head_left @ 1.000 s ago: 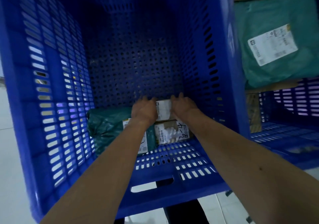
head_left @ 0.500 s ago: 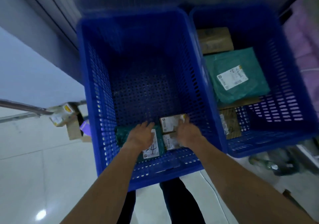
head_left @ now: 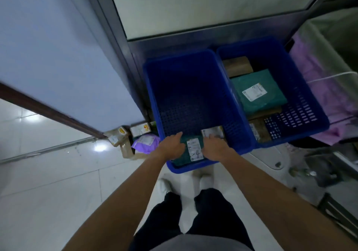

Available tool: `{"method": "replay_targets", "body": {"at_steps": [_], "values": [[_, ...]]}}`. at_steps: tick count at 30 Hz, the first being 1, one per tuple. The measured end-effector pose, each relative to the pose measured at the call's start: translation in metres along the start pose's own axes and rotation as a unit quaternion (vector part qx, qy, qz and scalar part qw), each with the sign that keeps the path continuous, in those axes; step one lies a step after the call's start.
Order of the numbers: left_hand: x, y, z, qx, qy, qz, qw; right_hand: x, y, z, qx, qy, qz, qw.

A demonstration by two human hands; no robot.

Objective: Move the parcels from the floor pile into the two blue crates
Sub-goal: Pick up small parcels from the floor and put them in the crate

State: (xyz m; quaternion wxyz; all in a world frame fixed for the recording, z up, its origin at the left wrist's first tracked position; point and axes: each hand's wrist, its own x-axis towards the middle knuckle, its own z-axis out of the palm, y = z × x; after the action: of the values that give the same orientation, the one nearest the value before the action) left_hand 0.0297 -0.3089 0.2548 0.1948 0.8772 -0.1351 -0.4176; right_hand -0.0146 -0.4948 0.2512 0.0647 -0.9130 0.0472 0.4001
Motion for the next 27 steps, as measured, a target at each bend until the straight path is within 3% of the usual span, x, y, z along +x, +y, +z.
{"method": "replay_targets", "body": {"at_steps": [7,13,20,27], "values": [[-0.050,-0.011,-0.021,-0.099,0.065,-0.063,0.991,-0.016,-0.054,0.002,-0.026,-0.020,-0.088,0.996],[-0.090,-0.030,-0.020,-0.186,0.130,-0.116,0.967,-0.012,-0.092,0.000,-0.010,0.017,-0.144,0.989],[-0.117,-0.100,-0.012,-0.280,0.151,-0.211,0.924,-0.004,-0.141,0.000,-0.017,0.009,-0.183,0.983],[-0.097,-0.185,-0.022,-0.354,0.141,-0.252,0.889,0.052,-0.213,0.020,-0.004,-0.019,-0.179,0.984]]}}
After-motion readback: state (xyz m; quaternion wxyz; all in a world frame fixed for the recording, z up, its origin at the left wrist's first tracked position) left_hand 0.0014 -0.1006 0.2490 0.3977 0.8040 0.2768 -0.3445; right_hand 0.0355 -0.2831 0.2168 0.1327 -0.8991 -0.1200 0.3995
